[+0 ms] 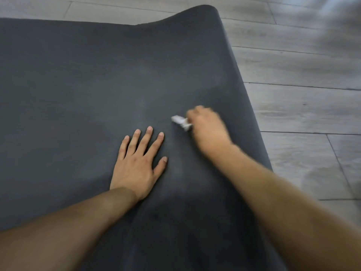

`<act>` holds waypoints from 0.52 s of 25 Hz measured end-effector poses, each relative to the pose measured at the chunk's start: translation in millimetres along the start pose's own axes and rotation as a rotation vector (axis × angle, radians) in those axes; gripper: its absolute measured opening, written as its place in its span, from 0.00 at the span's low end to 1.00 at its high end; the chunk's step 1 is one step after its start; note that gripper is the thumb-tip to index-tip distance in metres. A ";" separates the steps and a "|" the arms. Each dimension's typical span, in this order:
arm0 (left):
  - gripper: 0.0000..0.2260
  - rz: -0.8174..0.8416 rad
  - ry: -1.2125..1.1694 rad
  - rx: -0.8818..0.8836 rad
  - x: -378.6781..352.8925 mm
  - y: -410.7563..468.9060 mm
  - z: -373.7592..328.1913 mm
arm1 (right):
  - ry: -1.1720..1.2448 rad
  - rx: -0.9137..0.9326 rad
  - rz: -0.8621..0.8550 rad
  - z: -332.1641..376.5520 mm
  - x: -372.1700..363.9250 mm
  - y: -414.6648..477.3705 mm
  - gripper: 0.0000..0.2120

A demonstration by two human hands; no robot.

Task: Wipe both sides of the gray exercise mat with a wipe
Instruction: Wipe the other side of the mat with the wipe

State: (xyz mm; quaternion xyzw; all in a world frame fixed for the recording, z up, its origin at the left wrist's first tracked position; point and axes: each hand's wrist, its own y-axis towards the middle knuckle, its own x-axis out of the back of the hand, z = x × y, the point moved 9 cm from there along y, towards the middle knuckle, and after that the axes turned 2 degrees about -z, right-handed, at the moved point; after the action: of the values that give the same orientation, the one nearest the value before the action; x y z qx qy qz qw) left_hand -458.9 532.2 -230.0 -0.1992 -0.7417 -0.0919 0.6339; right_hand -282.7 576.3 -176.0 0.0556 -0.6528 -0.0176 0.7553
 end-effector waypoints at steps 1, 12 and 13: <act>0.30 0.056 0.022 0.010 -2.4 -0.1 -0.6 | -0.068 -0.176 -0.022 -48.7 8.5 -3.6 0.06; 0.66 0.544 0.165 -0.063 4.0 10.0 1.3 | 0.006 0.134 0.060 34.9 9.5 -27.6 0.13; 0.66 0.537 0.163 -0.056 3.2 9.5 -0.4 | -0.076 0.029 0.057 -9.3 16.4 -27.9 0.13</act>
State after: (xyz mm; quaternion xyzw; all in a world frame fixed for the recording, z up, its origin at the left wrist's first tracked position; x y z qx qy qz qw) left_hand -455.1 541.2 -227.9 -0.3980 -0.6060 0.0430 0.6874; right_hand -269.8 547.5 -164.1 0.0474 -0.6826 0.0115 0.7292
